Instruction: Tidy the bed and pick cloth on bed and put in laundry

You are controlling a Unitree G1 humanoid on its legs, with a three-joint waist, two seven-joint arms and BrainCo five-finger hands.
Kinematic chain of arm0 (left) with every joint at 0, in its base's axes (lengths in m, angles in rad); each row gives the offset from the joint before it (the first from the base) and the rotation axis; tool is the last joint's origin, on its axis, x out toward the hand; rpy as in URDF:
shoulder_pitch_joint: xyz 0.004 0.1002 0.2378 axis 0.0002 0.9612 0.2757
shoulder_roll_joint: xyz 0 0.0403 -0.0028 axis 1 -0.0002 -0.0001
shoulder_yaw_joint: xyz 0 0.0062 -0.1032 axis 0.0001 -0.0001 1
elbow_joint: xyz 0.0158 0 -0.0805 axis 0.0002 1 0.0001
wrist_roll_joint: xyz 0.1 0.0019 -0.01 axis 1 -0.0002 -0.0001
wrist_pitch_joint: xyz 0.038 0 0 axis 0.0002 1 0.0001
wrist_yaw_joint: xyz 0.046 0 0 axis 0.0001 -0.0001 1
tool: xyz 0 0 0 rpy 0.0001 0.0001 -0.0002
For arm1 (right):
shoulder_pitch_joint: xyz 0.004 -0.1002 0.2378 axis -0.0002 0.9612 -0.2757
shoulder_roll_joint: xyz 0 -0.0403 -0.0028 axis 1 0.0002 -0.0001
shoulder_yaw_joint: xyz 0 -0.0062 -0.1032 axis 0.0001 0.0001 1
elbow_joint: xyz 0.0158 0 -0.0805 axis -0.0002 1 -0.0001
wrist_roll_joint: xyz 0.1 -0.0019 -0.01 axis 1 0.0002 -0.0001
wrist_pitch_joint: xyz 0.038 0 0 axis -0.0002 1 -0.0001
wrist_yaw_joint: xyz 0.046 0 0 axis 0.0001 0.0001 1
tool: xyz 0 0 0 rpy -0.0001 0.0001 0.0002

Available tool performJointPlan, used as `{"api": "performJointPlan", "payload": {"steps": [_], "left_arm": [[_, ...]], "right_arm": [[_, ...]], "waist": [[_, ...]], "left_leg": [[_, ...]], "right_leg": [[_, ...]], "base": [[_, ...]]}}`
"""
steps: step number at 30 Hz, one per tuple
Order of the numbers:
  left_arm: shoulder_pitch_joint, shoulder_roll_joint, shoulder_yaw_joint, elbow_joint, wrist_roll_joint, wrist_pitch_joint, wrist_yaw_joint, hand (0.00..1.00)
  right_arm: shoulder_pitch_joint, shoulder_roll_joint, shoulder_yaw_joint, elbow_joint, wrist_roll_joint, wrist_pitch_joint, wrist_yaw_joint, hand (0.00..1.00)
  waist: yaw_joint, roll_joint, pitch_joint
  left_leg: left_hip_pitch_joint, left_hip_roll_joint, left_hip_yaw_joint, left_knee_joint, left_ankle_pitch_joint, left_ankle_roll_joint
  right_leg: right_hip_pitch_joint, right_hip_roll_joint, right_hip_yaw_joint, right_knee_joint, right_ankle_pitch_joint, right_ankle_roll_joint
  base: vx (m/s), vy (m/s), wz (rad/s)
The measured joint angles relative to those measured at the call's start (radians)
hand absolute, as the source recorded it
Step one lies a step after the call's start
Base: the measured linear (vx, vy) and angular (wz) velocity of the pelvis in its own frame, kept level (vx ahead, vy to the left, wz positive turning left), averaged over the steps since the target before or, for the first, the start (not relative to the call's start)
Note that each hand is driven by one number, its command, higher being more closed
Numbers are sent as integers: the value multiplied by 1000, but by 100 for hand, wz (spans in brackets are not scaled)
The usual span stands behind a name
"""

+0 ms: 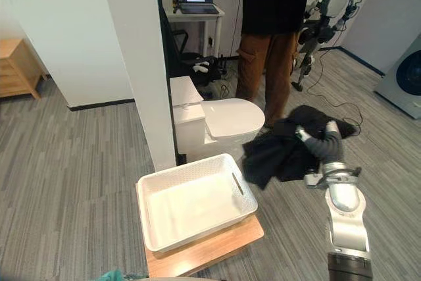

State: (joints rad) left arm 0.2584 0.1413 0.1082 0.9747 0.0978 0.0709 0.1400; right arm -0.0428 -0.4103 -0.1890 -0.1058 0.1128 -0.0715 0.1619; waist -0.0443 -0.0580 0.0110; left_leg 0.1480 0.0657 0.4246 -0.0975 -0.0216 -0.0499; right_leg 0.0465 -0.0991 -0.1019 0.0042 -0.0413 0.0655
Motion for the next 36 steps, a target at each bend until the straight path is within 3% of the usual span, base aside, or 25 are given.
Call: {"api": "performJointPlan", "payload": {"steps": [6,10,15,20,24,25,29,36], "left_arm": [[-6,-13,-1,1,1,-16,-5,100],[-8,-12,0,2,1,-17,-10,100],[-18,-12,-1,2,1,-16,-10,100],[-40,-11,-30,2,0,-13,-10,100],[-99,-2,-65,-1,-4,-7,-7,100],[-110,1,-71,-2,-14,-7,-5,100],[-177,10,-104,-11,-61,-7,14,100],[-228,16,-141,-33,-87,-10,35,100]], "right_arm": [[-94,0,151,4,1,50,32,100],[-157,0,243,11,1,102,33,100],[-161,14,344,76,0,166,26,100],[-161,88,463,254,-25,185,-36,100],[-182,149,512,439,-43,175,-137,100],[-195,160,517,472,-51,168,-155,0],[-288,223,528,675,-114,120,-263,0],[-342,252,529,895,-117,83,-364,0]], "waist": [[6,21,13],[9,20,17],[36,22,33],[38,37,64],[53,45,109],[57,46,118],[64,57,194],[89,51,214]], "left_leg": [[-14,1,-52,0,1,2],[-23,2,-86,0,6,8],[-25,1,-113,-5,16,10],[-59,1,-138,-6,31,11],[-107,3,-157,-6,48,13],[-118,3,-158,-5,51,13],[-162,3,-158,-1,65,17],[-160,2,-158,-1,65,17]], "right_leg": [[5,-1,-25,0,0,0],[10,-2,-52,0,-1,-1],[16,-5,-72,0,-3,-3],[-5,-5,-90,-2,-2,-4],[-38,-3,-107,-3,9,-9],[-46,-2,-107,-5,13,-10],[-89,-2,-107,-5,26,-13],[-82,-2,-105,-11,27,-15]], "base": [[-11,-20,17],[-56,-32,22],[-66,-18,15],[-50,-15,13],[-1,-10,13],[0,0,0],[9,1,0],[51,3,2]]}}
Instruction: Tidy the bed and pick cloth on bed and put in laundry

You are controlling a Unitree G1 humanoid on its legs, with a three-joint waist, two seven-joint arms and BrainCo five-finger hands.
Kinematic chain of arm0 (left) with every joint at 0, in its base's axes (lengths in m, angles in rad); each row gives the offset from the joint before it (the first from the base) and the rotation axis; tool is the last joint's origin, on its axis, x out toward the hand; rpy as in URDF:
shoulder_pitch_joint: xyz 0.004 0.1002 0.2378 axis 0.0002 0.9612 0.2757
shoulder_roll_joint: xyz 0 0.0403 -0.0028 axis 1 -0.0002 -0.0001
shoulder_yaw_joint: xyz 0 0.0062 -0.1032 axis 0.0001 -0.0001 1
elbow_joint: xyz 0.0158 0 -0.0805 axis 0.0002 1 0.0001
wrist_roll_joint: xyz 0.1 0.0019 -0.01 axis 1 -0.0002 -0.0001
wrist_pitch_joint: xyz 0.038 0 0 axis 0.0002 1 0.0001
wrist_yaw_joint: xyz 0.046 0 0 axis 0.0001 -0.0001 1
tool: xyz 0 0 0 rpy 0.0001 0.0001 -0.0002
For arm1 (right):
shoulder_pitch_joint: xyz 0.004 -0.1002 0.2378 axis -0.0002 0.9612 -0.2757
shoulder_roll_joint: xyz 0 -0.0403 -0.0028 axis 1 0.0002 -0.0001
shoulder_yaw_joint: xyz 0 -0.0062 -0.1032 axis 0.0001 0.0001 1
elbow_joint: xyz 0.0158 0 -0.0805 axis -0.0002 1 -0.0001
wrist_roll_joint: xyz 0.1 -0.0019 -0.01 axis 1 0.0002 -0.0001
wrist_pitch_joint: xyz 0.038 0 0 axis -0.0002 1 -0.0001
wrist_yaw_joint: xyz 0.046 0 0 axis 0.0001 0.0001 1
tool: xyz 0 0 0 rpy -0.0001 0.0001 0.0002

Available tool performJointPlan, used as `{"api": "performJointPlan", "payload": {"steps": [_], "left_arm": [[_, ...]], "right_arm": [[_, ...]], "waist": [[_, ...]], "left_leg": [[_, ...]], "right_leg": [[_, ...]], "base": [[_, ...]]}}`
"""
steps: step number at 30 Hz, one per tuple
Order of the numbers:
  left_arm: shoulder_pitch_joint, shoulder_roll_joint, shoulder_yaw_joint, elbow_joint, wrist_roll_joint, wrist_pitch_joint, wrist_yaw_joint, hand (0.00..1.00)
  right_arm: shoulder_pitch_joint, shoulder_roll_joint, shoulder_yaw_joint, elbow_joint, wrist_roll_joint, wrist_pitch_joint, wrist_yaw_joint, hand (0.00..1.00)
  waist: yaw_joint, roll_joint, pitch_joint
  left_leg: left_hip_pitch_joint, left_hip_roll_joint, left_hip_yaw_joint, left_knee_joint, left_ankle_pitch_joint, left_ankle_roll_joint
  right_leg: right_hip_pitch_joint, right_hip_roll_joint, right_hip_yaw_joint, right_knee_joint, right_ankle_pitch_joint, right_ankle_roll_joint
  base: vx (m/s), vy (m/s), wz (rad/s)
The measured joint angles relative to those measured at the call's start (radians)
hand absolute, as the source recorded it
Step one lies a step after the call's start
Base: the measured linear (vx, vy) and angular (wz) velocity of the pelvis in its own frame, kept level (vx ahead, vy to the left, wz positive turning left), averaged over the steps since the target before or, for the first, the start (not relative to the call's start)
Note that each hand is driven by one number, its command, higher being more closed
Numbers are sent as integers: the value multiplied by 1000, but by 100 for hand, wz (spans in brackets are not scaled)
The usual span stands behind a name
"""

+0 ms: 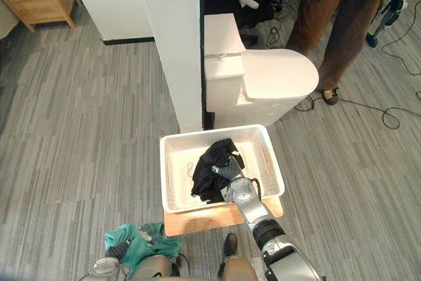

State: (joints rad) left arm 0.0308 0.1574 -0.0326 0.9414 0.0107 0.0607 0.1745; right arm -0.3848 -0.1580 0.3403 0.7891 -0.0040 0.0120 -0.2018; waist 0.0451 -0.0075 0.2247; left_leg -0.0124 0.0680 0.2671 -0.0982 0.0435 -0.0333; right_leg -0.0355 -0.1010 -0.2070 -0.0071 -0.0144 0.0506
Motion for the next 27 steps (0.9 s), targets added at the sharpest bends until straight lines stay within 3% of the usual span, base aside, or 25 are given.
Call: {"api": "performJointPlan", "payload": {"steps": [10,17,21,27], "left_arm": [[0,8,-2,-8,23,3,-2,100],[28,14,2,-7,62,26,-1,100],[39,18,0,-7,62,44,2,100],[65,11,-2,-7,52,63,7,100]], "right_arm": [[39,-19,-76,-5,0,-42,-28,0],[182,-51,-110,-194,-28,-60,-39,0],[214,-53,-156,-277,-78,-57,-43,0],[286,-56,-294,-420,-97,-16,-81,0]], "waist": [[1,-26,1],[-18,-43,-31],[-32,-46,-50],[-54,-34,-88]], "left_leg": [[52,2,18,-7,-10,-7],[102,-1,56,-7,-39,-7],[115,-4,81,-5,-41,-10],[139,-4,106,0,-41,-10]], "right_leg": [[50,2,17,-6,-6,0],[79,1,65,-11,-19,19],[80,0,87,-13,-14,16],[90,1,109,-14,-13,15]], "base": [[-11,2,-3],[-1,22,-18],[78,18,-15],[60,-8,-13]]}}
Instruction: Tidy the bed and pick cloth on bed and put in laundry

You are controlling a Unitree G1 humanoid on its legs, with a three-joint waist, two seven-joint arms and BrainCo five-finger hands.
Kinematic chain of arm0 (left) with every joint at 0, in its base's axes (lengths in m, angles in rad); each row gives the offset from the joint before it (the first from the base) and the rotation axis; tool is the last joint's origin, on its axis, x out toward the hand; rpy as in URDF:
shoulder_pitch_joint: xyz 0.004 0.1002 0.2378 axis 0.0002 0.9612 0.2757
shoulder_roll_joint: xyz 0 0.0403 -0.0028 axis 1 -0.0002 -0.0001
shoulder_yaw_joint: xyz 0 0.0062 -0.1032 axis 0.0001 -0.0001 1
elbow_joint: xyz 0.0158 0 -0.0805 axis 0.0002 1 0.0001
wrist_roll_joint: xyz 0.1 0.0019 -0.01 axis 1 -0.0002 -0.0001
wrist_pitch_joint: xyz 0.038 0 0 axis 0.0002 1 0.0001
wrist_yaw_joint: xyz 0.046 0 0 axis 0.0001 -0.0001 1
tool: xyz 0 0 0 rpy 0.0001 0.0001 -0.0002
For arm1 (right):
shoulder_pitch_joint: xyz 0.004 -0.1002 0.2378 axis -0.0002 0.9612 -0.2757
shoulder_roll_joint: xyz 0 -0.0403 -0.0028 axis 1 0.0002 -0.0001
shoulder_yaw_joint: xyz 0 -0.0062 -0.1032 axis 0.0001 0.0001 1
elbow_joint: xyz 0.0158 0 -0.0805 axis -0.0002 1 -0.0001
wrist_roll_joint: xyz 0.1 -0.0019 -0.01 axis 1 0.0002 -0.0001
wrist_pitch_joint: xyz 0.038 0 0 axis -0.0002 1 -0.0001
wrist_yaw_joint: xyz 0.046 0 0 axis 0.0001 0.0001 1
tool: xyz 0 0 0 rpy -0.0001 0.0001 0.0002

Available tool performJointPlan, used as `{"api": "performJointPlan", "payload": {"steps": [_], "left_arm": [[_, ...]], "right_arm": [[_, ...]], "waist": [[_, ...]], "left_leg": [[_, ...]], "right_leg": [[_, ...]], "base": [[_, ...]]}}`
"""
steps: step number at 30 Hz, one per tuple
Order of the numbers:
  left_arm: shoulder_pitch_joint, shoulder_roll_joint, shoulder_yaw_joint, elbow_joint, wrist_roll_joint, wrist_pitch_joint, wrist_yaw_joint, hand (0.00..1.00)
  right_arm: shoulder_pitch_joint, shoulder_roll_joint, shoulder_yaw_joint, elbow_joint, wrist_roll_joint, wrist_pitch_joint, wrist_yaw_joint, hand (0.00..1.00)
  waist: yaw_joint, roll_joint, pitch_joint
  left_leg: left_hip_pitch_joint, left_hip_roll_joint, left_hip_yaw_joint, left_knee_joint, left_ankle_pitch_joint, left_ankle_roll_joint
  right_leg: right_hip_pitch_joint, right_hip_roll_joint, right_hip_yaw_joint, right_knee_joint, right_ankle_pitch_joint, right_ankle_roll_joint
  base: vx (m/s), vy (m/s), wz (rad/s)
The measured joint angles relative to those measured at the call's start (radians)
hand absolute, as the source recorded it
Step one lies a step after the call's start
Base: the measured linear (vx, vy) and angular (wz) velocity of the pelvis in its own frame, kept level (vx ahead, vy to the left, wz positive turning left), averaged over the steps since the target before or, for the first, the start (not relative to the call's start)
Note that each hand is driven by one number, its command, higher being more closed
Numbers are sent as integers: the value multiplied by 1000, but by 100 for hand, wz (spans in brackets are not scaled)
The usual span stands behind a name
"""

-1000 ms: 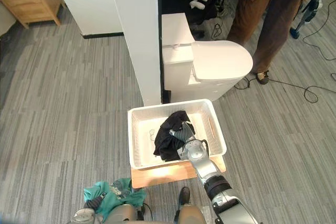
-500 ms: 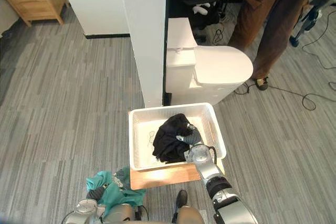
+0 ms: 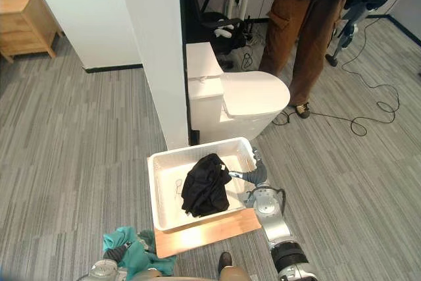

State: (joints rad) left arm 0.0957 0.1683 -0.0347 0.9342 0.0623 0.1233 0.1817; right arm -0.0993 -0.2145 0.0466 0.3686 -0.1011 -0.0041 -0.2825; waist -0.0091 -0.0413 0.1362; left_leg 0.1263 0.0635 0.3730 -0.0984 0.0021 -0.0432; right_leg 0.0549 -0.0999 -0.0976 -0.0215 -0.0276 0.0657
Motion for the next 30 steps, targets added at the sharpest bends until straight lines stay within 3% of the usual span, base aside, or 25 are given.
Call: {"api": "performJointPlan", "payload": {"steps": [5,8,12,16,18,19,20,21,23,25,30], "left_arm": [[21,0,7,0,-24,22,4,100],[36,-6,33,0,-72,28,19,100],[51,-30,86,7,-174,39,28,100],[48,-55,171,48,-339,41,69,100],[60,-86,246,54,-514,39,126,100],[68,-95,265,55,-555,39,139,100],[84,-114,307,57,-639,25,166,100],[90,-134,352,60,-710,7,189,100],[102,-168,430,60,-795,-35,225,100],[110,-195,511,60,-869,-115,263,100],[109,-175,636,54,-962,-328,261,100]], "right_arm": [[86,-2,-130,20,33,58,-39,0],[133,0,-191,145,43,71,-60,0],[180,6,-242,385,140,61,-54,0],[195,41,-335,578,244,40,75,0],[239,80,-380,626,235,43,222,0],[249,94,-396,638,212,45,253,0],[267,123,-425,662,158,47,306,0],[288,150,-447,681,109,47,345,0],[319,179,-495,688,79,41,385,0],[336,192,-516,689,78,35,419,0],[336,205,-524,690,81,4,449,0]], "waist": [[-31,4,-30],[-39,9,-36],[-39,27,-47],[-38,31,-50],[-26,29,-58],[-25,25,-63],[-20,34,-72],[-4,24,-76],[12,30,-91],[32,27,-91],[66,8,-93]], "left_leg": [[1,0,0,0,0,0],[7,0,1,0,0,0],[19,2,-10,-6,0,0],[21,-3,-60,-7,3,5],[9,-10,-93,-7,0,0],[1,-12,-106,-7,-1,3],[-10,-17,-123,-7,-1,3],[-12,-24,-142,-7,-1,3],[-36,-38,-174,-7,2,9],[-64,-60,-205,-7,8,23],[-67,-96,-250,-7,6,47]], "right_leg": [[-1,0,0,1,0,0],[1,0,1,3,1,-1],[6,0,-5,20,-1,-3],[25,-11,-55,25,-17,1],[43,-21,-99,21,-21,4],[44,-25,-112,20,-22,6],[51,-32,-139,17,-26,12],[65,-41,-167,15,-33,21],[78,-57,-220,5,-42,36],[90,-82,-295,0,-56,56],[133,-119,-367,3,-67,73]], "base": [[-11,-17,-2],[-87,-32,-3],[-108,-23,4],[-110,-6,34],[-121,-3,57],[-67,9,66],[5,28,65],[-1,43,66],[24,52,84],[54,64,112],[128,50,58]]}}
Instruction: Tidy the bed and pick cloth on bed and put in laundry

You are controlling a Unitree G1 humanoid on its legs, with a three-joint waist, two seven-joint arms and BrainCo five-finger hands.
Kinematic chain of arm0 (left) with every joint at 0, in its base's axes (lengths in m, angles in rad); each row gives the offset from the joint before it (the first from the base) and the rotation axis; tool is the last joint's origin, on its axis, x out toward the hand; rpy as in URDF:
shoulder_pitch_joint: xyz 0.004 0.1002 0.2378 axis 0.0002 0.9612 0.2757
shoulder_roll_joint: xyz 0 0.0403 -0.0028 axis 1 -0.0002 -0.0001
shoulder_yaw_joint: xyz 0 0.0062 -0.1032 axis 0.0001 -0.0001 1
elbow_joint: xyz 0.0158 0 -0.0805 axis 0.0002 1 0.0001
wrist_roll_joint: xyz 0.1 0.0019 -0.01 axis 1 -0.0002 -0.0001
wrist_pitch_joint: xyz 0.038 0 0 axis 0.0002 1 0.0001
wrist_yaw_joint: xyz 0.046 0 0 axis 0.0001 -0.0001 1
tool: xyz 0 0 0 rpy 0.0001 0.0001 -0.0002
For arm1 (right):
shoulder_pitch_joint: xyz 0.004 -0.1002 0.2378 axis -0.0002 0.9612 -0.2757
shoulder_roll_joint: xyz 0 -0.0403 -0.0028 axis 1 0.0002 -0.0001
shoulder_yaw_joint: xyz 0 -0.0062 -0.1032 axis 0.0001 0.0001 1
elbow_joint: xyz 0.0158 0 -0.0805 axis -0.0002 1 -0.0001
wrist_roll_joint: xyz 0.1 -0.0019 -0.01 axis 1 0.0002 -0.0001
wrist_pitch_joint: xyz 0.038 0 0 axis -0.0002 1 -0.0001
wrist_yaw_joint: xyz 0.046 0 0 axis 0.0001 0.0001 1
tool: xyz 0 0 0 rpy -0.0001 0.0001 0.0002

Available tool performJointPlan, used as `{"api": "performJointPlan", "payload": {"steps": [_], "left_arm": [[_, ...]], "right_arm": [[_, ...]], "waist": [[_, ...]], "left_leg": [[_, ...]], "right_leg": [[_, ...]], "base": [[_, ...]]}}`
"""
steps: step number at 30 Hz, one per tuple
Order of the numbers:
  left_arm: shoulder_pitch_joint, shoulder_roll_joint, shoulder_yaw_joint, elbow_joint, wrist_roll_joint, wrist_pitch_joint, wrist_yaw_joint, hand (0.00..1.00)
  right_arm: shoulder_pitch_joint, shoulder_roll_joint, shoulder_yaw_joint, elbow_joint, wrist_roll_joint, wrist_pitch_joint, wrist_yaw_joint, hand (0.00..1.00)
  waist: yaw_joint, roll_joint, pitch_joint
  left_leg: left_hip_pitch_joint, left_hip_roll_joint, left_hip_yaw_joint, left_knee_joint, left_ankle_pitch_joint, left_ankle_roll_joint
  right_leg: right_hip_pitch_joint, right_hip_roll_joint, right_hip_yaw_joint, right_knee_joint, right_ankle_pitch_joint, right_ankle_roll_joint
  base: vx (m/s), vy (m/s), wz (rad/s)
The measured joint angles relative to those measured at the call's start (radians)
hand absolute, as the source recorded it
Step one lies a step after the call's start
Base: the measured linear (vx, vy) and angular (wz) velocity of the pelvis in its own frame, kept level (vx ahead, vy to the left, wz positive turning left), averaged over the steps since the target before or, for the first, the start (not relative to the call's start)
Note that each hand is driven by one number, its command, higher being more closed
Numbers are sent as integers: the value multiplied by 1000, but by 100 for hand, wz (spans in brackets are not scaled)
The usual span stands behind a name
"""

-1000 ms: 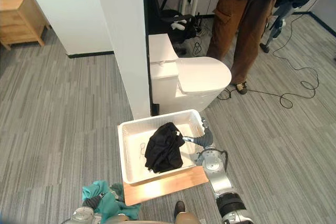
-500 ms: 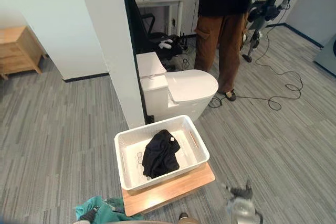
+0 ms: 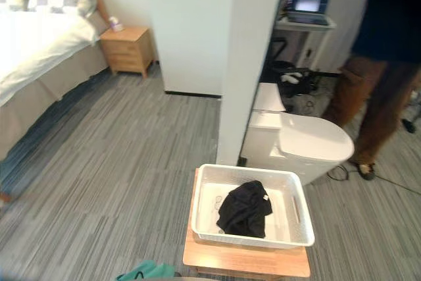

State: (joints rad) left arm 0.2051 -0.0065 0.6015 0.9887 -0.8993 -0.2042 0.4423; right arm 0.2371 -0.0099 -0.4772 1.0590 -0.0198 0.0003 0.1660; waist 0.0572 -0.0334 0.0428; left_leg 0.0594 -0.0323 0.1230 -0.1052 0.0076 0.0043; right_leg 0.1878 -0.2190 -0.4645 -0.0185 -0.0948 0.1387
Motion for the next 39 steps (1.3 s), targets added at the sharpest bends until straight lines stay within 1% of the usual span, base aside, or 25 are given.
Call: {"api": "performJointPlan", "payload": {"steps": [1,3,4,5,7,9,10,11,13,15,16,17,18,19,20,21,22,24,25,26,29,33,37,38,39], "left_arm": [[-18,28,18,-20,11,-49,-1,100],[-93,107,33,-92,44,-89,-3,100],[-146,159,35,-173,62,-129,-19,100],[-171,192,35,-215,66,-148,-34,100],[-241,299,27,-343,75,-204,-96,100],[-312,386,26,-501,152,-272,-155,100],[-327,393,26,-537,171,-283,-173,100],[-341,394,24,-610,185,-300,-217,100],[-331,363,16,-745,195,-311,-275,100],[-321,342,-39,-887,264,-312,-314,100],[-320,329,-99,-960,305,-308,-337,100],[-320,324,-128,-985,318,-306,-345,100],[-320,322,-180,-1025,347,-297,-367,100],[-324,318,-204,-1050,366,-287,-400,100],[-325,317,-210,-1056,375,-281,-414,100],[-331,314,-220,-1063,383,-272,-436,100],[-332,294,-249,-1065,397,-261,-462,100],[-332,290,-318,-1066,420,-228,-509,100],[-332,289,-335,-1067,420,-220,-525,100],[-332,289,-359,-1069,419,-211,-556,100],[-332,289,-409,-1109,419,-193,-621,100],[-332,294,-483,-1172,406,-181,-759,100],[-315,295,-574,-1194,356,-105,-873,100],[-297,295,-626,-1204,362,-84,-901,100],[-282,292,-689,-1208,386,-82,-908,100]], "right_arm": [[-15,0,14,-2,2,-3,3,0],[-36,2,23,-2,14,-10,10,0],[-37,3,36,-2,29,-16,11,0],[-37,3,38,-2,30,-19,11,0],[-37,2,42,-2,32,-30,7,0],[-26,-2,42,-10,32,-41,-2,0],[-22,-3,39,-17,31,-46,-4,0],[-9,-4,34,-29,31,-60,-12,0],[14,1,17,-42,26,-76,-22,0],[10,5,15,-43,21,-90,-32,0],[1,12,14,-46,15,-99,-37,0],[0,12,14,-51,14,-105,-41,0],[-3,11,14,-54,-1,-112,-43,0],[-2,8,14,-65,-16,-120,-47,0],[0,9,16,-65,-22,-119,-48,0],[8,7,19,-62,-26,-119,-50,0],[16,1,19,-51,-30,-115,-57,0],[35,-12,22,-41,-45,-100,-65,0],[41,-12,27,-40,-45,-94,-67,0],[50,-22,38,-39,-44,-87,-72,0],[50,-48,84,-36,-44,-72,-83,0],[34,-60,128,-36,-39,-55,-97,0],[32,-80,162,-29,-36,-46,-101,0],[32,-80,167,-20,-19,-43,-101,0],[32,-81,167,-19,-8,-37,-102,0]], "waist": [[6,-6,2],[9,-7,2],[9,-7,2],[10,-7,2],[9,-3,1],[-9,11,-8],[-11,13,-9],[-11,25,-10],[-11,30,-31],[1,20,-36],[5,16,-35],[4,17,-33],[0,34,-24],[-22,43,-22],[-34,39,-24],[-64,24,-25],[-72,36,-29],[-78,50,-26],[-82,51,-28],[-98,65,-25],[-109,82,-23],[-119,79,-22],[-120,78,-22],[-124,78,-22],[-125,78,-23]], "left_leg": [[11,-6,0,0,-7,7],[30,-11,3,1,-18,1],[41,-9,10,1,-26,0],[46,-7,13,1,-31,-3],[62,1,35,1,-42,-5],[71,11,73,3,-45,-7],[79,15,84,6,-45,-7],[95,19,109,7,-44,-7],[101,27,149,8,-44,-8],[115,40,200,16,-46,-9],[115,55,225,38,-51,-8],[116,64,234,49,-55,-6],[118,88,255,73,-63,-6],[131,116,253,90,-77,-13],[133,119,257,100,-86,-24],[135,118,269,113,-110,-41],[152,135,290,116,-144,-61],[159,144,311,126,-149,-65],[159,151,311,125,-150,-66],[160,154,311,124,-155,-74],[160,155,331,120,-157,-78],[168,154,338,106,-161,-84],[167,153,359,103,-160,-84],[168,151,361,99,-158,-84],[168,147,362,90,-152,-83]], "right_leg": [[11,-6,-4,-1,1,-2],[35,-12,-7,0,1,-3],[46,-11,-3,1,-3,-10],[50,-9,0,2,-5,-15],[51,-3,19,4,-9,-24],[43,3,37,19,-3,-35],[44,6,42,24,1,-42],[42,9,55,33,10,-53],[30,8,97,52,11,-52],[13,16,153,55,28,-57],[-5,24,187,73,38,-58],[-15,29,202,91,41,-56],[-55,43,236,144,37,-56],[-58,79,273,93,2,-56],[-37,93,296,44,22,-58],[-29,98,309,18,63,-62],[-27,110,334,14,48,-64],[-37,125,374,13,41,-73],[-40,130,380,13,39,-77],[-44,139,397,14,37,-80],[-72,152,431,22,34,-84],[-81,163,479,21,34,-84],[-99,165,507,25,36,-83],[-102,165,510,28,37,-82],[-106,165,512,28,38,-80]], "base": [[201,32,10],[222,4,0],[143,-30,-10],[112,-48,-19],[108,-51,-33],[132,-45,-28],[156,-9,-28],[194,-19,-39],[196,-40,-47],[201,-96,-68],[114,-123,-69],[100,-159,-81],[29,-161,-82],[-8,-172,-72],[-82,-204,-42],[-88,-179,-45],[-81,-171,-54],[-80,-158,-64],[-118,-203,-42],[-72,-143,-17],[-113,-109,-31],[-143,-76,-23],[-111,-59,-19],[-58,-42,-8],[-47,-38,-5]]}}
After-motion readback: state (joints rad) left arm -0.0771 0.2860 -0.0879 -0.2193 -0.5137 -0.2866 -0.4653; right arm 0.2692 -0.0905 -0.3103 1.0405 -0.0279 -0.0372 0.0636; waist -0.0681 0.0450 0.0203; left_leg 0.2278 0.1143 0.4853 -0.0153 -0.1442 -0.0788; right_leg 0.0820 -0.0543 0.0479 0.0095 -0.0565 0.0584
